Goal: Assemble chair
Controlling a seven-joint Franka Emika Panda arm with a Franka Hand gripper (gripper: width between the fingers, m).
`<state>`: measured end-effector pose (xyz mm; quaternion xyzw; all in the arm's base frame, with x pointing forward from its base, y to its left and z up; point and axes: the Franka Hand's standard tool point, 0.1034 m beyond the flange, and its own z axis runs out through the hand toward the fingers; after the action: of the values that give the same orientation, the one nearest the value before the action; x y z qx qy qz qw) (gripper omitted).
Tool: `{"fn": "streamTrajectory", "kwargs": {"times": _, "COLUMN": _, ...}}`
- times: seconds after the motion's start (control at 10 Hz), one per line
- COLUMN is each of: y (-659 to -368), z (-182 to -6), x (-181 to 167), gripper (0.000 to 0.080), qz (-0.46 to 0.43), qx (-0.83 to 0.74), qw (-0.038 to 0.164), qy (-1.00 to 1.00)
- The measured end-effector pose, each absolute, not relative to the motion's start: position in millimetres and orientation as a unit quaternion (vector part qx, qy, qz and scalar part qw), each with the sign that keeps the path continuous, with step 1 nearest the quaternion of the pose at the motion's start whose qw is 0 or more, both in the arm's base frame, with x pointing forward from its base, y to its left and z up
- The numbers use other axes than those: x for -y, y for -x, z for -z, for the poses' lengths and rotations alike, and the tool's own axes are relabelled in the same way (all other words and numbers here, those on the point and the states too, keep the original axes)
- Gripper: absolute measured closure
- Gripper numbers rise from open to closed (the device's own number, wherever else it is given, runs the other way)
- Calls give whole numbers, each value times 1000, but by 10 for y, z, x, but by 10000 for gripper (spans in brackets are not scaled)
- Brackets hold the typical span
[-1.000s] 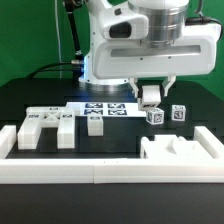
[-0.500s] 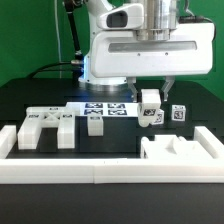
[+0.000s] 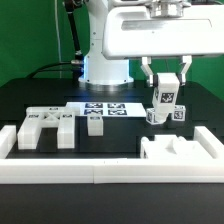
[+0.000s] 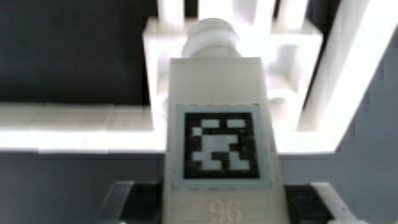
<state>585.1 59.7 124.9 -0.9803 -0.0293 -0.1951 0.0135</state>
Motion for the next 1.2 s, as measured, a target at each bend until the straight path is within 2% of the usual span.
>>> {"fn": "streamTrajectory", "kwargs": {"times": 0.4, "y": -5868, "z": -1213, "x": -661, "gripper": 508, "qz": 204, "qx": 33, "qw": 15, "qy": 978}}
{"fn": "streamTrajectory", "kwargs": {"times": 0.7, "y": -6220, "z": -1246, "x": -945, "gripper": 508, "qz": 223, "qx": 68, "qw": 20, "qy": 972}}
{"fn": "streamTrajectory", "kwargs": {"times": 1.1, "y": -6242, "z": -1243, "x": -948, "gripper": 508, "qz": 239, "qx": 68, "qw": 20, "qy": 968}}
{"fn": "streamTrajectory", "kwargs": {"times": 1.2, "y": -6291, "z": -1278, "x": -938, "gripper": 508, "qz": 280, "qx": 70, "qw": 17, "qy": 957}}
